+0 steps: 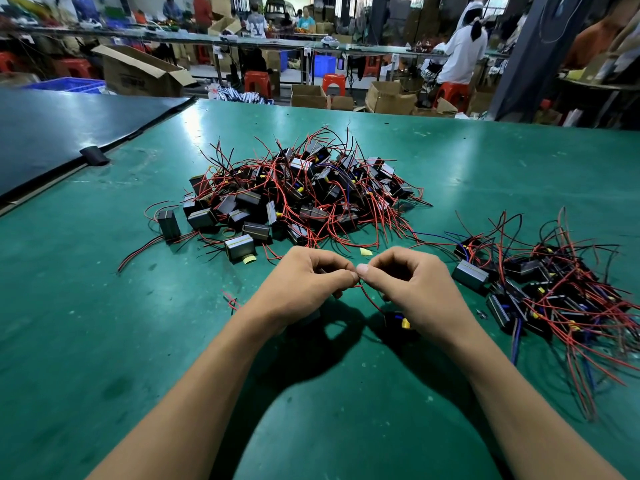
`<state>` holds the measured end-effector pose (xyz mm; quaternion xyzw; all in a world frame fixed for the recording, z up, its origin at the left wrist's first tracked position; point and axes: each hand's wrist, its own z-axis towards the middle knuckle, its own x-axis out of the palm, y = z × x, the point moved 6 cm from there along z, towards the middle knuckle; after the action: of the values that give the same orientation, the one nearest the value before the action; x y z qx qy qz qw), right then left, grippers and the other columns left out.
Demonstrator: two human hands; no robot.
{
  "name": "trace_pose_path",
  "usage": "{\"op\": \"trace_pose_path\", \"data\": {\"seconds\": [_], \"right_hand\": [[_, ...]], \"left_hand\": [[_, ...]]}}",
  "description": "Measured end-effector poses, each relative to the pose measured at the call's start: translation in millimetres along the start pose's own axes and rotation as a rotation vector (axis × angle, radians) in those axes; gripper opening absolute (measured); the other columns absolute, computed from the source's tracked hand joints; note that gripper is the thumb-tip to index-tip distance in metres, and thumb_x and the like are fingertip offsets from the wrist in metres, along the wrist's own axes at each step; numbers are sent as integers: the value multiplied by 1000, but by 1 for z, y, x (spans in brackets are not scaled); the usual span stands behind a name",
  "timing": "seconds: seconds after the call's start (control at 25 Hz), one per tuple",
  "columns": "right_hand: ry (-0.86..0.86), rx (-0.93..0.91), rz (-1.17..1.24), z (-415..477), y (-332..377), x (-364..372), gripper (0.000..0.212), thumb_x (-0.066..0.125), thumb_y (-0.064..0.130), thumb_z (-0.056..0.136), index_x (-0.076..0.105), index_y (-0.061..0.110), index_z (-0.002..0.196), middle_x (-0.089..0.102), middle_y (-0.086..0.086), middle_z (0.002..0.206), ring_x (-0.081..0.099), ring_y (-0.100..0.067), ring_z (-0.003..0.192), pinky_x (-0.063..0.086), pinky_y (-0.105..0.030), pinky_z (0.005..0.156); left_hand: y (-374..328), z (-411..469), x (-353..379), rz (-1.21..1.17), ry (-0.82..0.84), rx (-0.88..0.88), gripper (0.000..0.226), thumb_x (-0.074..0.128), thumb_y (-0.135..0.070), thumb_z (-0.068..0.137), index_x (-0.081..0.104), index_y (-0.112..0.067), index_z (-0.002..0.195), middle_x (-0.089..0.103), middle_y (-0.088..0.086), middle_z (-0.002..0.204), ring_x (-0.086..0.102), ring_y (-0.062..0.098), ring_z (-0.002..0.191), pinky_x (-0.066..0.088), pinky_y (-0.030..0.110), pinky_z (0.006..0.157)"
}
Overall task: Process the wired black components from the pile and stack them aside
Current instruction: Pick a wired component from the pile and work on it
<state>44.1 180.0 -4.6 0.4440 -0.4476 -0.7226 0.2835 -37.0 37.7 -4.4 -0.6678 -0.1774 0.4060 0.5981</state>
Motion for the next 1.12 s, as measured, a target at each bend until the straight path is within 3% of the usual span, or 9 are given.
{"op": "trace_pose_path", "data": {"seconds": [0.08,0.24,0.32,0.52,0.76,0.96,1.12], "right_hand": [[3,-114,-33,-1,7,-3,9,80,23,83,72,26,85,70,12,74,56,-8,60,46,-24,58],[64,-236,-133,-3,11,0,16,79,15,84,77,25,97,73,6,93,64,-21,75,53,-40,71],[59,-250,-152,-2,10,-1,9,78,17,85,78,23,92,72,5,89,63,-18,73,52,-37,69],[26,-227,-168,-2,9,-2,3,76,23,87,75,24,84,68,12,77,51,-5,61,40,-18,61],[82,-22,-80,1,-3,8,18,65,26,94,67,16,78,49,13,57,40,-5,54,33,-22,55],[134,89,20,4,-10,16,27,61,25,95,62,3,80,44,0,63,36,-11,56,31,-31,58],[122,-41,29,2,-3,6,5,72,25,91,73,20,90,58,13,62,44,-6,54,37,-20,55]], "left_hand": [[0,0,-2,-13,-12,-6,9,69,-12,87,76,-9,81,60,-1,59,43,-3,42,31,8,43],[-1,-2,-3,-40,-10,-16,10,68,-9,88,75,-4,83,58,-1,57,42,-3,39,30,7,42],[-1,-3,-3,-36,-7,-14,9,68,-9,88,74,-4,84,58,-1,58,42,-4,39,30,7,42],[-2,-3,-4,-44,-10,-7,9,68,-8,88,74,-2,85,58,-9,54,44,-4,40,32,6,43],[-3,-2,-4,-26,-24,6,8,70,-9,87,75,-5,84,60,-8,55,47,-4,44,34,8,45],[-3,-1,-3,-17,-34,19,8,69,-9,87,75,-6,82,60,-10,54,46,-4,45,34,7,46],[0,0,-7,-55,-56,0,9,68,-10,88,74,-7,81,61,-11,55,52,0,51,38,7,52]]}}
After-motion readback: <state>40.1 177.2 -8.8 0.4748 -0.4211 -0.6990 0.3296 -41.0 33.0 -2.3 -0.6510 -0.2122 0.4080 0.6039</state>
